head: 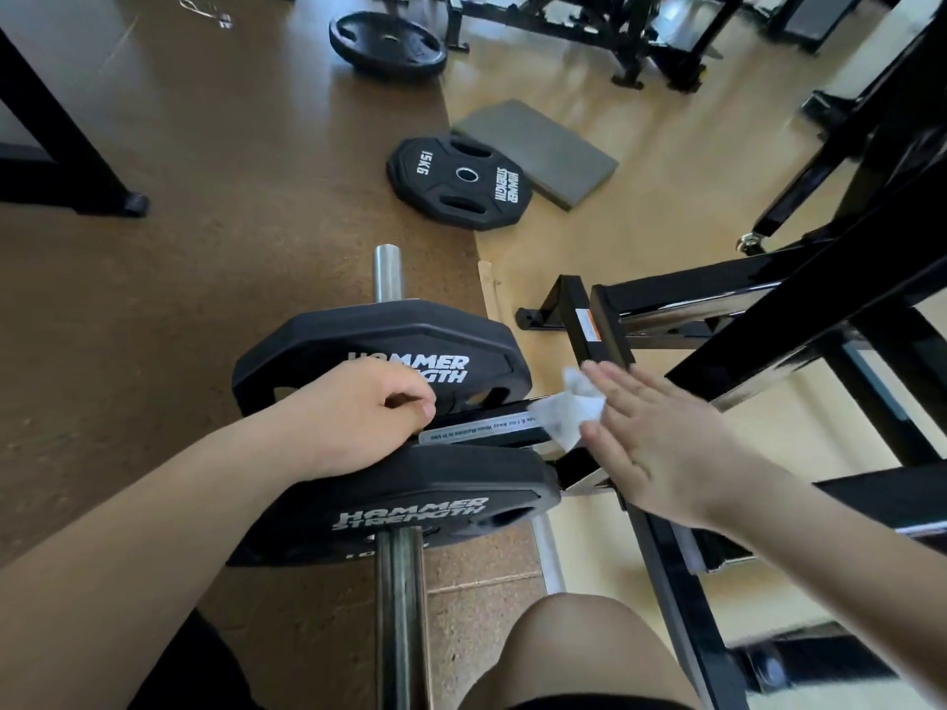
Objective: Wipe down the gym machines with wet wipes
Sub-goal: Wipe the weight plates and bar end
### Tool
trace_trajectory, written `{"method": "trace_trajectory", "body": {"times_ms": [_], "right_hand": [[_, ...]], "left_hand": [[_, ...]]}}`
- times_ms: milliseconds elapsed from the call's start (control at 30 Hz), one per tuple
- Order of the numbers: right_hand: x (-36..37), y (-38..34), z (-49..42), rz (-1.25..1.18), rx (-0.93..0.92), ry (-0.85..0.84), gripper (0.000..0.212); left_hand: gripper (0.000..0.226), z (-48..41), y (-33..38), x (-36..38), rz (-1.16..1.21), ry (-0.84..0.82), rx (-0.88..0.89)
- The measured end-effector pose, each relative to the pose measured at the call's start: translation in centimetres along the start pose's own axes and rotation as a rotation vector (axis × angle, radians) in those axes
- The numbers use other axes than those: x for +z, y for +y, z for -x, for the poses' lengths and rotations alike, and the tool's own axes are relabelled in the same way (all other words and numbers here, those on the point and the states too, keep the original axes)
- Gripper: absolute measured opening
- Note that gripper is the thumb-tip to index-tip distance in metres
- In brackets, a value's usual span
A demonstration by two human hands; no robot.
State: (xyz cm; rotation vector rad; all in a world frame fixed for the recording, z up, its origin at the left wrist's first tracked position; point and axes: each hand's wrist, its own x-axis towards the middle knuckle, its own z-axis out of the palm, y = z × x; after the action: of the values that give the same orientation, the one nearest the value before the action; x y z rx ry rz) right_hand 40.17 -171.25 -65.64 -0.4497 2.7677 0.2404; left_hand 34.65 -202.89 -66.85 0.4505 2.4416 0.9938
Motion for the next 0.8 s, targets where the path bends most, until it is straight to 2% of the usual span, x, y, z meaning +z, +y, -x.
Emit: {"method": "trace_trajectory", "body": {"times_ms": [100, 167, 300, 367, 433, 500, 567, 633, 700, 767, 800], "right_hand": [[1.1, -2.7, -0.9, -0.134, -0.139, -0.043, 0.061], [1.1, -2.8, -1.3, -0.124, -0.151, -0.022, 0.061], [1.0, -0.8, 0.2, 0.077, 0.067, 0.125, 0.075], [1.1, -1.3, 0.4, 0.084, 0.128, 0.132, 0.083], [1.6, -2.8, -0.3, -0.038, 0.041, 0.089, 0.088], [2.4, -4.1, -1.1, -0.171, -0.051, 0.099, 0.078], [2.7, -3.9, -1.3, -0.174, -0.088, 0.101, 0.069], [2.8, -2.5, -0.8, -0.022, -0.036, 0.137, 0.069], [2.4, -0.9, -0.1, 0.106, 0.116, 0.193, 0.074], [2.2, -0.8, 0.1, 0.132, 0.219, 0.207, 0.077], [2.5, -1.4, -0.1, 0.113, 0.195, 0.209, 0.077]], "left_hand": [[0.022, 0.0, -0.2, 0.1, 0.021, 0.007, -0.021], [0.022, 0.1, -0.5, 0.1, 0.036, 0.014, -0.033], [0.021, 0.0, -0.8, 0.2, 0.056, 0.018, -0.041], [0.02, -0.2, -0.7, 0.2, 0.064, 0.01, -0.033], [0.019, -0.3, -0.5, 0.3, 0.075, 0.003, -0.03], [0.019, -0.2, -0.6, 0.3, 0.084, 0.005, -0.043], [0.019, 0.0, -0.9, 0.1, 0.089, 0.004, -0.058], [0.02, 0.0, -1.2, -0.1, 0.089, -0.006, -0.077], [0.021, -0.1, -1.2, -0.1, 0.092, -0.012, -0.085], [0.02, -0.2, -1.1, 0.0, 0.1, -0.011, -0.084], [0.019, -0.2, -1.0, 0.0, 0.101, -0.011, -0.08]]}}
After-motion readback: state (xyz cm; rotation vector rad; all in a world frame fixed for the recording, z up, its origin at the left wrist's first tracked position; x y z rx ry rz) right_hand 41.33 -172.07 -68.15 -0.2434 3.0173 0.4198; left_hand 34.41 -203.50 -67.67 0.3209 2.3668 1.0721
